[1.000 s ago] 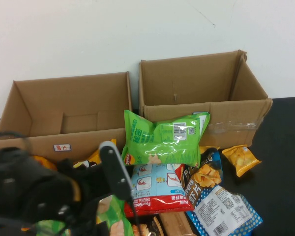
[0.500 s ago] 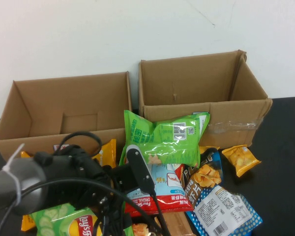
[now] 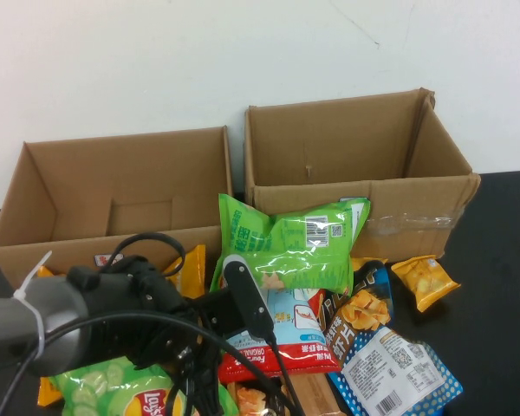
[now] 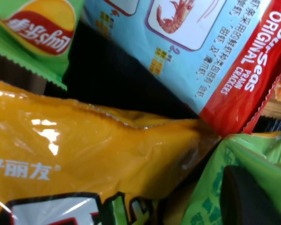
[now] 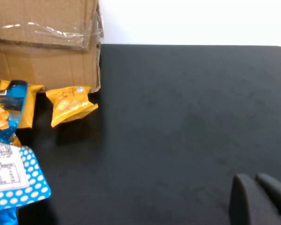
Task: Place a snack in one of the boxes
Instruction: Pick up the potato chip, then place the potato chip in the potato chip box
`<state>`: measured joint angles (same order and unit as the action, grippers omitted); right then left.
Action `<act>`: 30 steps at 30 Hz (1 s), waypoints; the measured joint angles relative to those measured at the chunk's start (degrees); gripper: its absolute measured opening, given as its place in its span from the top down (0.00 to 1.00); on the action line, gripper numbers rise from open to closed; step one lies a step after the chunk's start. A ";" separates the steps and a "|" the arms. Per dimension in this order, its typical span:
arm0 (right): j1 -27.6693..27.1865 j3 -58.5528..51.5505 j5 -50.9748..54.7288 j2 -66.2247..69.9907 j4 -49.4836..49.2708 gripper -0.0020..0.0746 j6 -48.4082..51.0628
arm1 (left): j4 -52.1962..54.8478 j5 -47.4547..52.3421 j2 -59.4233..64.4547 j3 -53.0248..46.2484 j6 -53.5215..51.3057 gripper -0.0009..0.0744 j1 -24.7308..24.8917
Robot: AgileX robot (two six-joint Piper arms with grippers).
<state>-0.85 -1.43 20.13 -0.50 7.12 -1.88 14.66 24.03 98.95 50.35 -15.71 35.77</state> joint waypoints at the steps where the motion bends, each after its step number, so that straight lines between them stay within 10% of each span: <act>1: 0.00 0.00 0.00 0.00 0.00 0.97 0.00 | 0.00 0.00 -0.31 0.00 0.00 0.96 0.00; 21: 0.00 0.00 0.00 0.00 0.00 0.97 0.00 | 0.33 -0.74 -23.09 7.08 3.83 0.98 -0.19; 30: 0.00 0.00 0.00 0.00 0.00 0.98 0.00 | -0.81 -22.14 -26.75 8.03 22.31 0.98 -16.70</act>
<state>-0.85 -1.43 20.13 -0.50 7.12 -1.88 13.84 1.88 72.20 58.38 6.59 19.07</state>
